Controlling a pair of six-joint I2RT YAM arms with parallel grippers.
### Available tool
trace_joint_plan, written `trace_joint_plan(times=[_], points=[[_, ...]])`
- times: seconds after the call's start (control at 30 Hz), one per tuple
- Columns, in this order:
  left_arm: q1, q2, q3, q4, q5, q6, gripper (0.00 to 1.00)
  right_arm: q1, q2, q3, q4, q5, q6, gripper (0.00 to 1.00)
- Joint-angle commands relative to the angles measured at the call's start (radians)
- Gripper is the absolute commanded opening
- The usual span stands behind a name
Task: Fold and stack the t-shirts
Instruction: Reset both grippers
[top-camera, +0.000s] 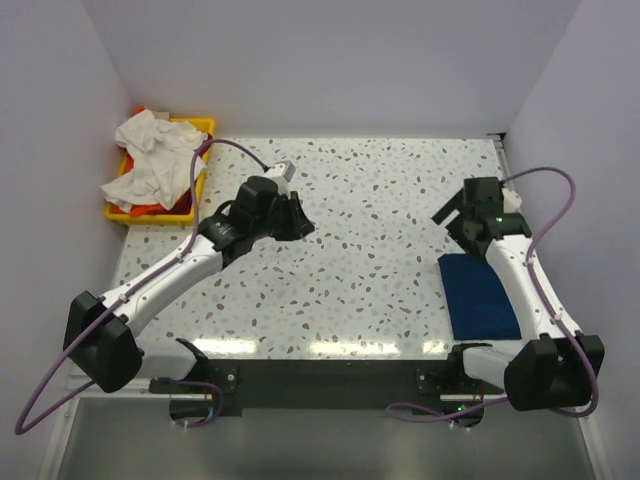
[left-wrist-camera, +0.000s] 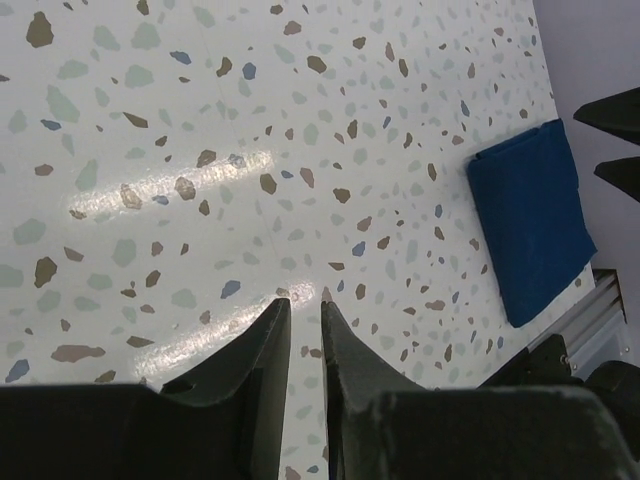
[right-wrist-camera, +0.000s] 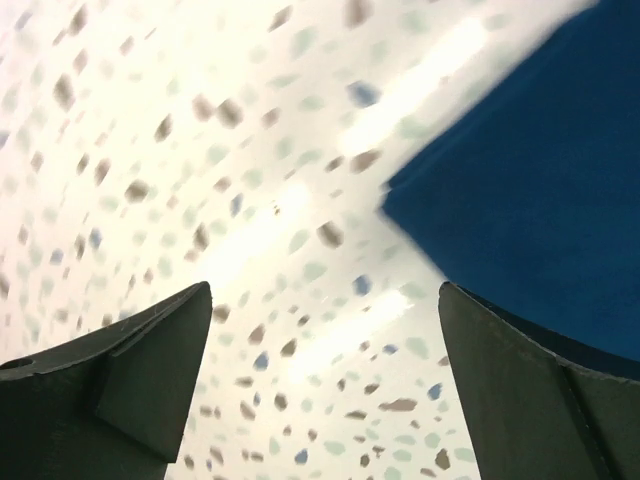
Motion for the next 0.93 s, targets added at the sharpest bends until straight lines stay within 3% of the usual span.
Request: trace_joint_plan(times=[0.0, 0.13, 0.27, 0.47, 0.9], points=[[-0.001, -0.058, 0.028, -0.003, -0.053, 0.055, 0.24, 0.194, -0.037, 0.045, 0.013, 0.106, 0.019, 0.99], [-0.003, -0.081, -0.011, -0.032, -0.098, 0.095, 0.26, 0.503, -0.005, 0.059, 0.062, 0.216, 0.002, 0.99], [-0.003, -0.112, -0.066, -0.037, -0.152, 0.121, 0.27, 0.689, 0.078, 0.079, 0.108, 0.206, -0.076, 0.99], [-0.003, -0.167, -0.146, -0.052, -0.207, 0.141, 0.27, 0.722, 0.01, -0.083, 0.384, -0.071, -0.203, 0.99], [-0.003, -0.235, -0.25, -0.024, -0.25, 0.11, 0.27, 0.722, -0.049, -0.082, 0.303, -0.02, -0.349, 0.99]])
